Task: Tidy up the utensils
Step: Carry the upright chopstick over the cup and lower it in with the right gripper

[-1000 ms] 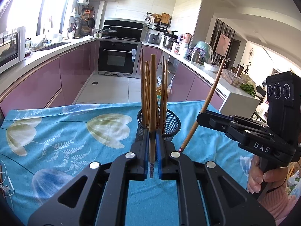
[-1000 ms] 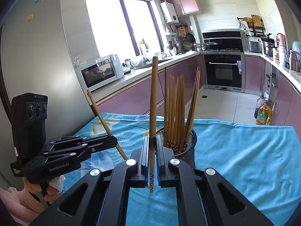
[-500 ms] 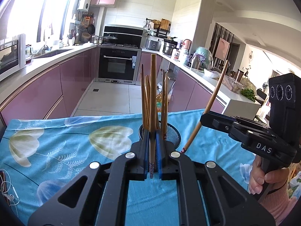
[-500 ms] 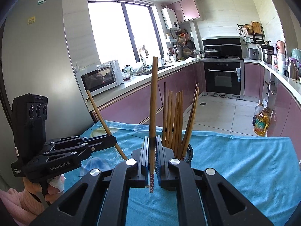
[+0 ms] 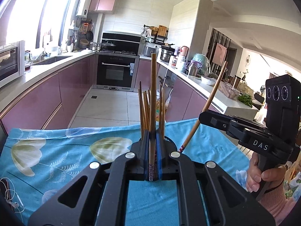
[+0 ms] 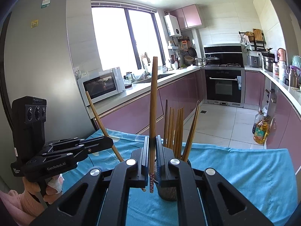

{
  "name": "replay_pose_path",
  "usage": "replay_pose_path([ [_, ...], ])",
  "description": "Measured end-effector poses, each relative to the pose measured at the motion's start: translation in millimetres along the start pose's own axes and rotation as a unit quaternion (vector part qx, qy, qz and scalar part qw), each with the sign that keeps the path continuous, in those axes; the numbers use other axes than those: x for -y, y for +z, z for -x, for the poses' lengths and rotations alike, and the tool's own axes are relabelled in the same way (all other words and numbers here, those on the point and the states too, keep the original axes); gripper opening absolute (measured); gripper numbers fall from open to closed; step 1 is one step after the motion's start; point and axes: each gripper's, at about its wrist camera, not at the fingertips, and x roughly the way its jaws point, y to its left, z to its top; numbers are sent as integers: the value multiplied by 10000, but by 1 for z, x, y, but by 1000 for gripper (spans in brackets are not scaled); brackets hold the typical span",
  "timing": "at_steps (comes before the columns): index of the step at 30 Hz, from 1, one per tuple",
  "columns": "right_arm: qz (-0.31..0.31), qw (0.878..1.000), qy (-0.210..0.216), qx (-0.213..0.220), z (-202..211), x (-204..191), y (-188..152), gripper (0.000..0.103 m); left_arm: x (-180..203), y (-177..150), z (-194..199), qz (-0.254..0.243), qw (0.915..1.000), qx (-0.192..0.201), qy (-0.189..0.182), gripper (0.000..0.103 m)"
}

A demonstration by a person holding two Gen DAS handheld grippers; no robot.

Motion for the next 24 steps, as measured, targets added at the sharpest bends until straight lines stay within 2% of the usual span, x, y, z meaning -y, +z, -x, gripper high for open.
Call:
replay_pose_path([
  [24,-1,9998,-91,150,-4,1,15,6,21,32,21,-77,9989,428,-169,8],
])
